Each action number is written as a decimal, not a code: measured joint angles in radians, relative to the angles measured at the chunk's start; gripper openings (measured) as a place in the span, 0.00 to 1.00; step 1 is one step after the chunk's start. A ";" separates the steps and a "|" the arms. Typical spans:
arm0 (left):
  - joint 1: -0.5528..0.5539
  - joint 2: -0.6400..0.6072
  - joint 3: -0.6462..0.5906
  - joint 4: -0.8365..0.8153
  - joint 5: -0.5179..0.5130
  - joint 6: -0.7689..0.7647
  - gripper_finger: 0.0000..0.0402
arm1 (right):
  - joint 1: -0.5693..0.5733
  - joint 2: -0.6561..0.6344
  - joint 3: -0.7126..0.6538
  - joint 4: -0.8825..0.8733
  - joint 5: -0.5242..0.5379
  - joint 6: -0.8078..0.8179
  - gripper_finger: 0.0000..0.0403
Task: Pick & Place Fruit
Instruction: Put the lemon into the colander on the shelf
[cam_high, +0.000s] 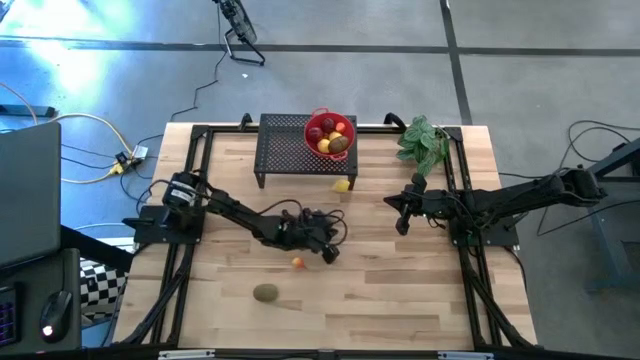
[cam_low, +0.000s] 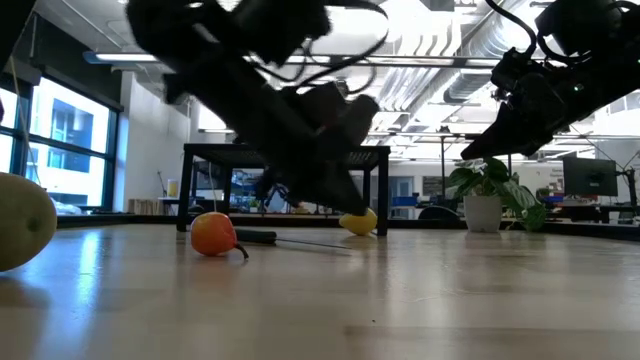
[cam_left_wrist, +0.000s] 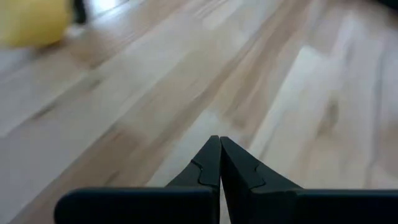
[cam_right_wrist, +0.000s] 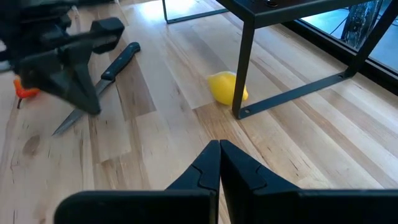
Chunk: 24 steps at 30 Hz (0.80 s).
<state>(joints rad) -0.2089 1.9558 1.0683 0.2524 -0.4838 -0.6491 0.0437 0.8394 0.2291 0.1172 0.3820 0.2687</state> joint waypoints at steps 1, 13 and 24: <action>-0.001 -0.010 -0.020 0.011 -0.019 -0.003 0.00 | 0.000 0.000 0.000 0.000 0.000 0.000 0.01; -0.033 -0.114 -0.337 0.440 -0.258 -0.126 0.00 | 0.000 0.001 0.001 0.001 0.000 0.026 0.01; 0.007 -0.113 -0.281 0.409 -0.456 -0.151 0.00 | 0.000 0.002 0.001 0.013 0.000 0.024 0.01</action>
<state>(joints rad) -0.2020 1.8427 0.7870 0.6615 -0.9401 -0.8000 0.0437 0.8410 0.2298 0.1303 0.3817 0.2924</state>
